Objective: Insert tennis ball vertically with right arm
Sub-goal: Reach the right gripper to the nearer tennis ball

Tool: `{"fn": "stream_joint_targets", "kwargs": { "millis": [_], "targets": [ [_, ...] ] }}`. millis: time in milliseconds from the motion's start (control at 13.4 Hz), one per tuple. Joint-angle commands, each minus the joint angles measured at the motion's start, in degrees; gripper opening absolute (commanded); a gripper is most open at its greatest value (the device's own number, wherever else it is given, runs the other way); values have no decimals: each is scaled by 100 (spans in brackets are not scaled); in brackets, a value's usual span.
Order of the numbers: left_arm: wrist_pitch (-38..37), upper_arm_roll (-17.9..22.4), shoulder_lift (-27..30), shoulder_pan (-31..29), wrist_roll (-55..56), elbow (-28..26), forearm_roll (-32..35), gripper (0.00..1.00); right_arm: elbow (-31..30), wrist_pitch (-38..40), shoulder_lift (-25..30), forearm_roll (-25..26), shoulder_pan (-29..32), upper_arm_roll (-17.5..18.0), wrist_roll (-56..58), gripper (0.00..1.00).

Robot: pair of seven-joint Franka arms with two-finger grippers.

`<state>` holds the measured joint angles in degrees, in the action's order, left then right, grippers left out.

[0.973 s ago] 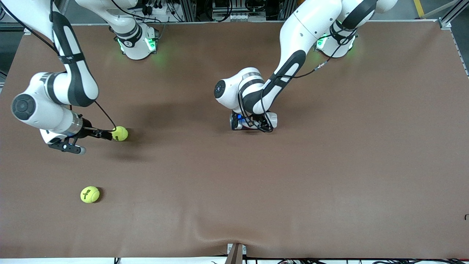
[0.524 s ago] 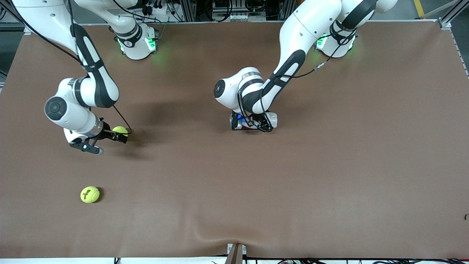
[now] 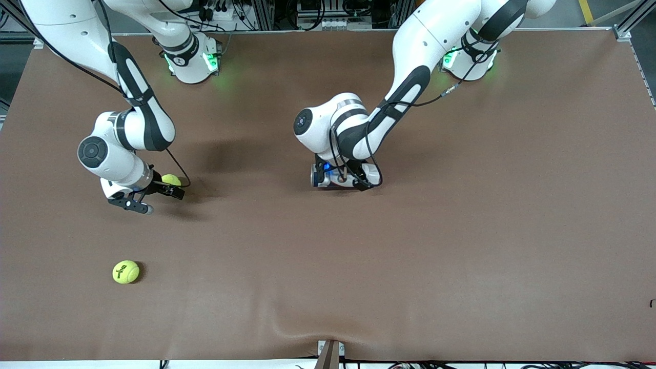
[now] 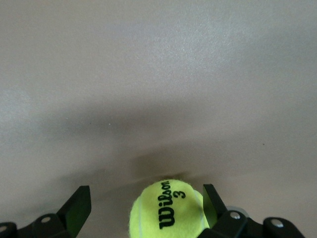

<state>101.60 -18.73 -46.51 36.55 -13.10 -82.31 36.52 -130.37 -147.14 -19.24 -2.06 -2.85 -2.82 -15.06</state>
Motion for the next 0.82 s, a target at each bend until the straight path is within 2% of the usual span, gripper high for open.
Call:
{"fn": "stream_joint_targets", "kwargs": {
  "millis": [0, 449, 748],
  "targets": [
    [-26, -26, 203, -51, 71, 267, -232, 80, -243, -52, 166, 13, -31, -17, 21, 100],
    [860, -17, 976, -727, 71, 259, -786, 79, -472, -17, 342, 22, 21, -17, 135, 100],
    [1983, -8, 1135, -1140, 97, 259, -1217, 78, -647, -69, 430, 22, 39, -17, 135, 100]
  ]
}}
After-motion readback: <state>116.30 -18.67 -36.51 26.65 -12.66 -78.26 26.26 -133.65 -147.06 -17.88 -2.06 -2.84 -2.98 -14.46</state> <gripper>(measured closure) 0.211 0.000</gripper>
